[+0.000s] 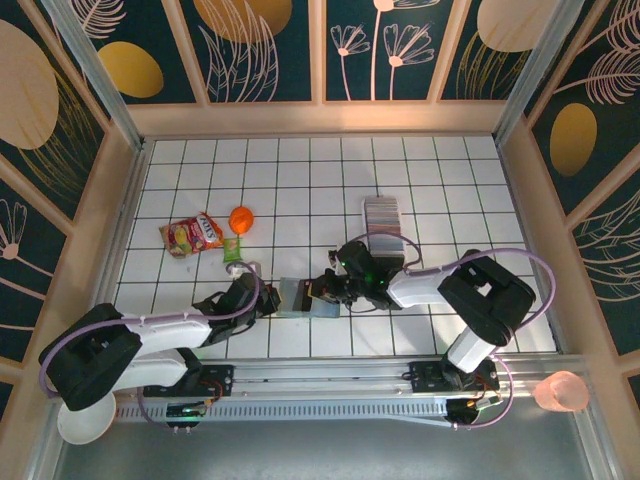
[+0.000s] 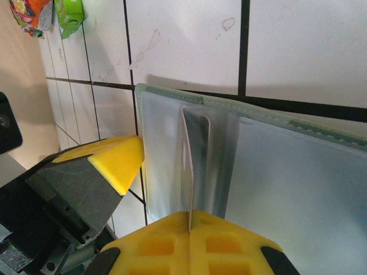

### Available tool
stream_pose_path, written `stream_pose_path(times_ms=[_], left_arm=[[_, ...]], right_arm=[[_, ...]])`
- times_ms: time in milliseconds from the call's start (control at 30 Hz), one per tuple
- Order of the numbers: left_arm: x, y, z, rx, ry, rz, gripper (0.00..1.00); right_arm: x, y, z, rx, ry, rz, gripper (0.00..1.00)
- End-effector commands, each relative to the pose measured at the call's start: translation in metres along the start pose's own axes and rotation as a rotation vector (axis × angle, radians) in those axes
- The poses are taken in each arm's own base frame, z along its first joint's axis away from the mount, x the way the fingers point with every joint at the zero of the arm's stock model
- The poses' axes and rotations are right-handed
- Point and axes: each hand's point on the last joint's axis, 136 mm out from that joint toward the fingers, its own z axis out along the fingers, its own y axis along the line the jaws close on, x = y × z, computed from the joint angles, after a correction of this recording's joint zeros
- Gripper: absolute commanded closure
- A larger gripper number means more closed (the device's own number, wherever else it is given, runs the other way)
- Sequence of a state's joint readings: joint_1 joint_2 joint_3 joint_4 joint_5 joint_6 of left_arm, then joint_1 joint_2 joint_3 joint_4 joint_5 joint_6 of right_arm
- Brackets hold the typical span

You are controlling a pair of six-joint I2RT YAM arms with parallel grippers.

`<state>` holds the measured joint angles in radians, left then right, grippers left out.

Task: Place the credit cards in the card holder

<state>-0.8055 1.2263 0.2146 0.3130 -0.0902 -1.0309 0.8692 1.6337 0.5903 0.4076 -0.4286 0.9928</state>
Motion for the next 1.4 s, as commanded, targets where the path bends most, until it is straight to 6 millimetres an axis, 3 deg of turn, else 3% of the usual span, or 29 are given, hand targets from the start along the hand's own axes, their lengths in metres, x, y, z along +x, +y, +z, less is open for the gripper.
stream_pose_path(times_ms=[0,333,600,1100,1367], left_arm=[[0.005,-0.001,-0.001,0.019,0.014,-0.017,1.00],[0.004,0.000,-0.001,0.015,0.010,-0.010,1.00],[0.006,0.000,0.000,0.013,0.015,-0.009,1.00],[0.005,0.000,0.000,0.010,0.014,-0.001,1.00],[0.005,0.000,0.000,0.010,0.015,-0.001,1.00]], right_arm=[[-0.008,-0.002,0.001,0.040,-0.019,-0.037,0.99],[0.005,-0.014,-0.005,0.098,0.044,-0.066,1.00],[0.007,-0.001,-0.005,0.041,0.073,-0.071,1.00],[0.017,-0.008,-0.007,0.041,0.117,-0.055,1.00],[0.014,0.001,-0.008,-0.021,0.110,-0.038,1.00]])
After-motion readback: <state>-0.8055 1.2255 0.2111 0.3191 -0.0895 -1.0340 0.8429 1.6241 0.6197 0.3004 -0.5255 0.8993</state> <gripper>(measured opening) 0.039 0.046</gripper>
